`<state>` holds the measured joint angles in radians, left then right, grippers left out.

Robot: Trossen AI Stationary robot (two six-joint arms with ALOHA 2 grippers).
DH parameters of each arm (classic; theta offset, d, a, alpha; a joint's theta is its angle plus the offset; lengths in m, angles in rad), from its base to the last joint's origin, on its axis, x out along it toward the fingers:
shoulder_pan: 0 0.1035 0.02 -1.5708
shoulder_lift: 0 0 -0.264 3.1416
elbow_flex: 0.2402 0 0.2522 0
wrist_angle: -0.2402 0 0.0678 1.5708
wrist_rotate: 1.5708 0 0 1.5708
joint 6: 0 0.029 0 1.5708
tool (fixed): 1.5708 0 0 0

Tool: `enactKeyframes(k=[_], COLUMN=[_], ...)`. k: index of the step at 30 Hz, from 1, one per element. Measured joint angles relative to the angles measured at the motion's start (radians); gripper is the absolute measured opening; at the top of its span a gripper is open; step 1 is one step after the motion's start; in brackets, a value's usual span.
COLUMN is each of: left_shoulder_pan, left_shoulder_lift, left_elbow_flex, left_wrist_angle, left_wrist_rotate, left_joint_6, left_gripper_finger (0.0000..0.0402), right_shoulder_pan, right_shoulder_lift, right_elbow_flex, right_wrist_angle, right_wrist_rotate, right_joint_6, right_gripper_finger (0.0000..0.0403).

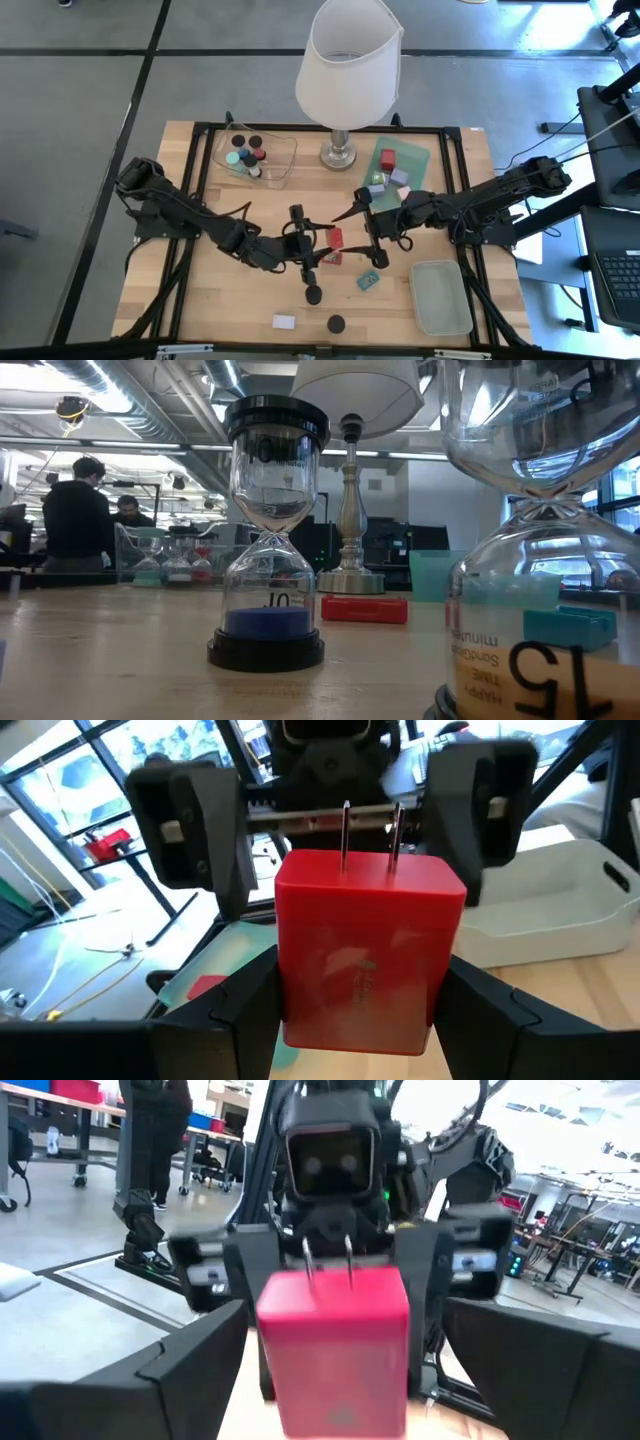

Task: Pick & Place Office items
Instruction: Put the red charger adapter into the green bin

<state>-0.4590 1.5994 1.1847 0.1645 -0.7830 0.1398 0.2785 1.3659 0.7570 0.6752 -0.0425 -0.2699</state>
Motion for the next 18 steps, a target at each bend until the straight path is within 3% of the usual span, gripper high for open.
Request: enactKeyframes(k=[12, 18], left_shoulder_pan=[0.031, 0.030], left_shoulder_lift=[0.023, 0.023], left_elbow_flex=[0.000, 0.000], left_wrist_angle=[0.079, 0.093], left_wrist_rotate=[0.010, 0.014], left_joint_6=[0.039, 0.040], left_gripper_finger=[0.0205, 0.0205], right_shoulder_pan=[0.000, 0.000], right_shoulder_lift=[0.000, 0.000], right_elbow_flex=[0.000, 0.000], right_wrist_angle=[0.002, 0.003], right_wrist_rotate=[0.000, 0.001], right_joint_6=[0.000, -0.001], right_gripper_finger=[0.0335, 0.0287])
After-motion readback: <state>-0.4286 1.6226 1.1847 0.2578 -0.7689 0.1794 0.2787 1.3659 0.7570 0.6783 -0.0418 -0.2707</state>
